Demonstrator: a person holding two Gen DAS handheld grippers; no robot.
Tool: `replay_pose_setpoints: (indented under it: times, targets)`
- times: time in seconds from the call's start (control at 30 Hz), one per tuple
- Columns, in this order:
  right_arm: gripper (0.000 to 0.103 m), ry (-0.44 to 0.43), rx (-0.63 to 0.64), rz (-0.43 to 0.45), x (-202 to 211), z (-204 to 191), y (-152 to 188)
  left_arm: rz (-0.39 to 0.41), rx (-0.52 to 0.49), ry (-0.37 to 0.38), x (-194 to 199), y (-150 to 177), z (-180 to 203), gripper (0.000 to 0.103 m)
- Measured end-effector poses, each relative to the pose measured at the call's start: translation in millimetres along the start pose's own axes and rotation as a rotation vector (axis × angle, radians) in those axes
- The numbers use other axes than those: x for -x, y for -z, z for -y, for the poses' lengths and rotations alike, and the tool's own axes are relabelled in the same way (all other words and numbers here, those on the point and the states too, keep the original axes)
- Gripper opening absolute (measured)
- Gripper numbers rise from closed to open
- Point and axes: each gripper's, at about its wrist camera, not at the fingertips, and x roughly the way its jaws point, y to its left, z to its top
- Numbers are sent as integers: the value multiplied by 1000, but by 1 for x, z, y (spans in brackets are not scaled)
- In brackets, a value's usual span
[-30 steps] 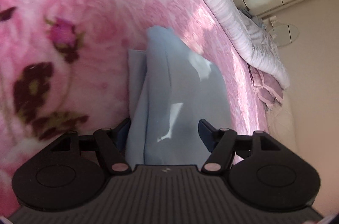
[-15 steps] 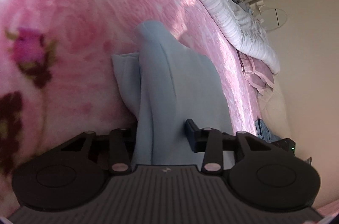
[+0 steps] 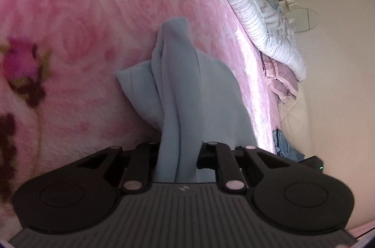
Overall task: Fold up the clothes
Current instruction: 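Grasp the folded sweatshirt bundle with the left gripper while the right gripper grasps it too, then carry the bundle with both grippers toward the green and cream towel stack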
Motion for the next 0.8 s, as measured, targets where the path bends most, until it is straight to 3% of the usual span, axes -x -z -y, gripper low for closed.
replay_pose_setpoints:
  times: [0.23,0.4,0.63,0.8]
  targets:
    - [19,25,20,-50,-13,-93,0,9,56,10,79,-38,6,12]
    - [19,-2,19,-76,-46,-187,10,45,78,12,183,-80,-1,12]
    - [19,-54,28,-53,-111,-348,40,78,13,-1,343,-174,-16,12]
    - [19,-120,88,-38,-188,-428,42,151,-41,-66,414,-245,-37,12]
